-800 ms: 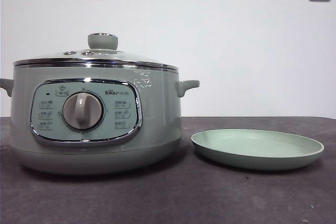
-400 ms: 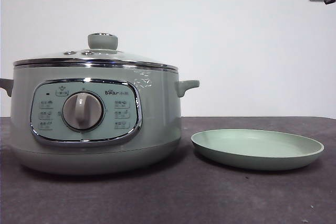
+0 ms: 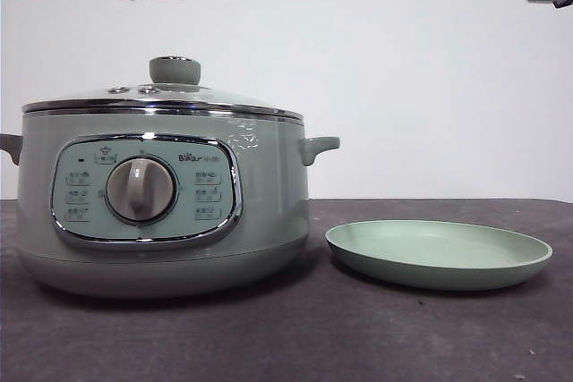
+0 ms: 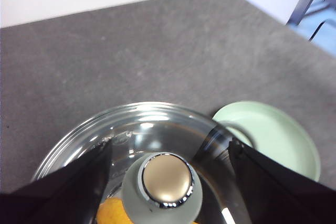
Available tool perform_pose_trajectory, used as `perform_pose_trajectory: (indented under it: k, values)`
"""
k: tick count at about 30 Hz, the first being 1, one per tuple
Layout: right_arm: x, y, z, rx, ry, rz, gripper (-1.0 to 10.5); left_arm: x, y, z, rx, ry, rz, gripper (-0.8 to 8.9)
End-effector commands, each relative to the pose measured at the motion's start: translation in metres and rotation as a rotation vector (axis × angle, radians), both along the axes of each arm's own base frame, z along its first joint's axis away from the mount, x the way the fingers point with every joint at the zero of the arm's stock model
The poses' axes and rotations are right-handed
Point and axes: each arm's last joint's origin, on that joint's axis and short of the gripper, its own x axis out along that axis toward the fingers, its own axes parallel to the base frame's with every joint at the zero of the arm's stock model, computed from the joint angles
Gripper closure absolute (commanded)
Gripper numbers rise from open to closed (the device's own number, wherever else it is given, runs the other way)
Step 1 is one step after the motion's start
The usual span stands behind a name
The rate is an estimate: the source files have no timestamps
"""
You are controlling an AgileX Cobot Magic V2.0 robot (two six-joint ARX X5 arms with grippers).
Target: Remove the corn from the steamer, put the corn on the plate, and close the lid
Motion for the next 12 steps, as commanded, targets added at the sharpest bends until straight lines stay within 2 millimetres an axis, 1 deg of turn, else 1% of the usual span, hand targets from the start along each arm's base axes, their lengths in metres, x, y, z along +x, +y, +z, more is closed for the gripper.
perform_pose_trajectory:
  k: [1,3,8,12]
  values:
    - [0.000,0.000,0.000,0.008,0.002,-0.002,5.1,0.010,-0.013,-0.013,0.084,0.014,-0.005,4.36]
    - [0.000,0.000,0.000,0.008,0.002,-0.002,5.1,0.015,-0.020,-0.022,0.123,0.041,0.012,4.36]
    - [0.000,0.000,0.000,0.008,0.002,-0.002,5.1,0.026,-0.035,-0.041,0.183,0.083,-0.012,4.36]
    - [0.000,0.000,0.000,0.007,0.002,-0.003,5.1,0.031,-0.042,-0.053,0.207,0.120,-0.029,4.38]
